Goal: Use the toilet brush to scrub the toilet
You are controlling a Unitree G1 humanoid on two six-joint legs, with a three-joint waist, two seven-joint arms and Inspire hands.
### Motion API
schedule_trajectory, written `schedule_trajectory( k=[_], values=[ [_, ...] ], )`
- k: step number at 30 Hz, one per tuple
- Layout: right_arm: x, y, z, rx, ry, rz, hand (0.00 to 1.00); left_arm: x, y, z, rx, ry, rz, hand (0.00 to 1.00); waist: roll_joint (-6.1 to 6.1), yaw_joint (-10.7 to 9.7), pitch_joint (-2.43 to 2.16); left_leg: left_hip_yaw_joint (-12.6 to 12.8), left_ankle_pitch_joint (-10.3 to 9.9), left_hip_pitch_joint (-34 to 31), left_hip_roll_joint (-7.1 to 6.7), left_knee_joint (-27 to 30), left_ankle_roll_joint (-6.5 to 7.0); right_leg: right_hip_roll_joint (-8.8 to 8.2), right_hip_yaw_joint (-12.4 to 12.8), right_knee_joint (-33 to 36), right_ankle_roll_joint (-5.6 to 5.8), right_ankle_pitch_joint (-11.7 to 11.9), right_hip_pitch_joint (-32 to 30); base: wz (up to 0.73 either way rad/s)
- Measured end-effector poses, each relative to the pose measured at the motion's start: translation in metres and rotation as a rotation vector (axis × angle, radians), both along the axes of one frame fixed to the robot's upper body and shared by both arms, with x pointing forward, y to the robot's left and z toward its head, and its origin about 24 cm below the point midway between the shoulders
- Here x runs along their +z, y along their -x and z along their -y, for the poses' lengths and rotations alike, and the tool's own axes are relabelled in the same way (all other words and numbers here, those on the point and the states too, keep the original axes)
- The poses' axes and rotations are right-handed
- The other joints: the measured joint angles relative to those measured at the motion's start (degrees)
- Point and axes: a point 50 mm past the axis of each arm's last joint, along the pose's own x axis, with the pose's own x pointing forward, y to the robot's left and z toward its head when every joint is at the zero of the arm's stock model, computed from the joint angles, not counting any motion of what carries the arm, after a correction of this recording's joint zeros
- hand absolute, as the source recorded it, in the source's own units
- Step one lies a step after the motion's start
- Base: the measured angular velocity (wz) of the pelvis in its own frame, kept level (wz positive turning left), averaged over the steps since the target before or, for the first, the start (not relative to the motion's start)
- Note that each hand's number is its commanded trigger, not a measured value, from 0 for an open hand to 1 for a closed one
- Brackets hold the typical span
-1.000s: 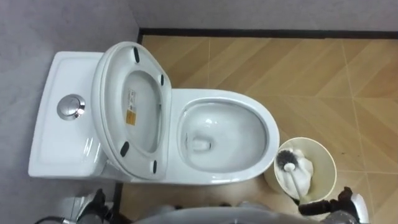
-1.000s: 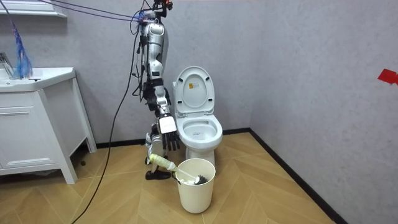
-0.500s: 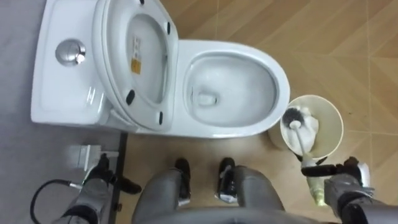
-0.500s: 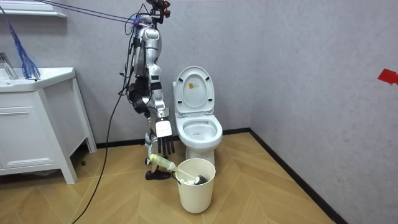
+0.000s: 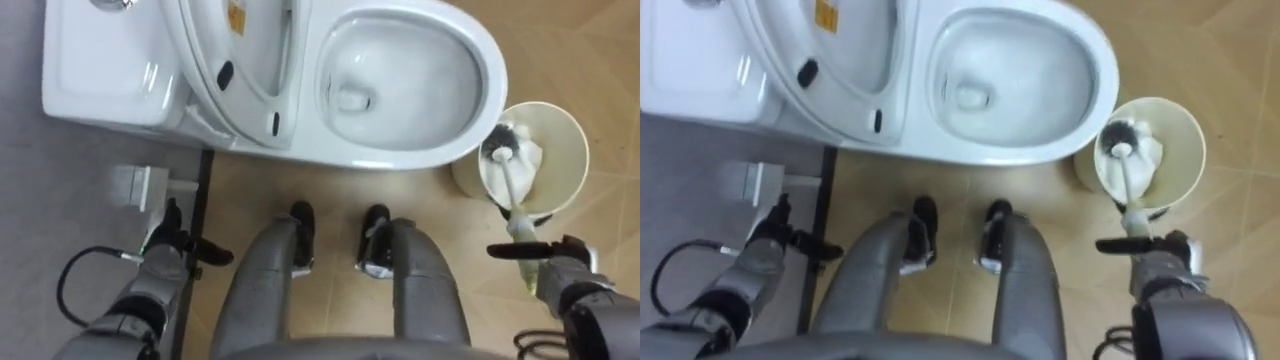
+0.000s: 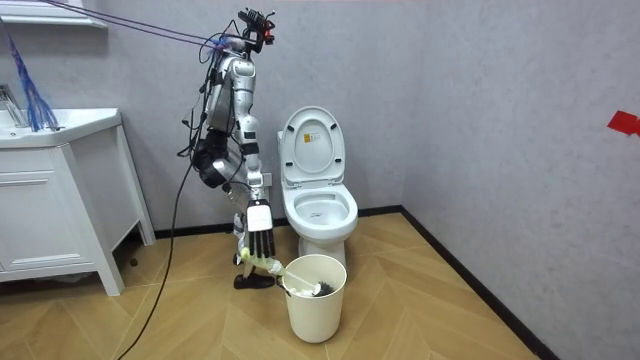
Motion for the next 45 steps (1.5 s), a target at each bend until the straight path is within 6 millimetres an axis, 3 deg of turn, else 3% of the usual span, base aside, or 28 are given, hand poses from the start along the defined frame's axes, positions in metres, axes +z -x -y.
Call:
schedule_trajectory(
  k=[8,17,26,31,40,45],
  values=[
    [0.008,-0.015,0.002,-0.030,-0.044,0.032,0.00,0.007,-0.004,-0.011,-0.002,-0.042,0.020,0.00,-0.22,1.00,0.14,-0.93,-2.15,-8.83,-0.09,8.04,-0.57,-1.20,-1.46,8.12,-1.45,-3.16,-7.90,0.11],
    [0.024,-0.033,0.010,0.021,-0.014,0.057,0.00,0.014,-0.009,-0.019,-0.008,-0.098,0.050,0.00,-0.37,1.17,0.22,-1.17,-4.38,-15.84,-0.21,15.46,-0.53,-2.93,-1.76,15.59,-2.04,-5.70,-14.45,0.05],
    [0.026,-0.032,0.015,0.054,-0.039,0.051,0.00,0.019,-0.014,-0.017,-0.032,-0.101,0.067,0.00,-0.46,1.45,0.19,-2.02,-4.48,-19.78,-0.98,17.34,-0.35,-3.29,-1.92,17.09,-1.57,-5.82,-17.75,0.04],
    [0.025,-0.031,0.015,0.075,-0.072,0.039,0.00,0.020,-0.014,-0.020,-0.033,-0.086,0.066,0.00,-0.47,1.37,0.19,-1.97,-4.54,-21.19,-1.25,17.88,-0.23,-4.30,-2.38,17.97,-1.75,-6.02,-19.07,0.04],
    [0.024,-0.030,0.016,0.131,-0.086,0.007,0.00,0.026,-0.016,-0.020,-0.038,-0.066,0.095,0.00,-0.39,1.37,0.15,-1.96,-4.75,-21.44,-1.24,17.97,0.11,-4.26,-2.31,17.92,-1.48,-6.22,-19.23,0.01],
    [0.025,-0.027,0.021,0.162,-0.088,-0.020,0.00,0.024,-0.016,-0.016,-0.063,-0.054,0.083,0.00,-0.09,2.35,0.15,-1.76,-4.74,-21.40,-1.18,17.80,0.13,-4.18,-2.32,17.82,-1.50,-6.23,-19.23,0.00]
  ],
)
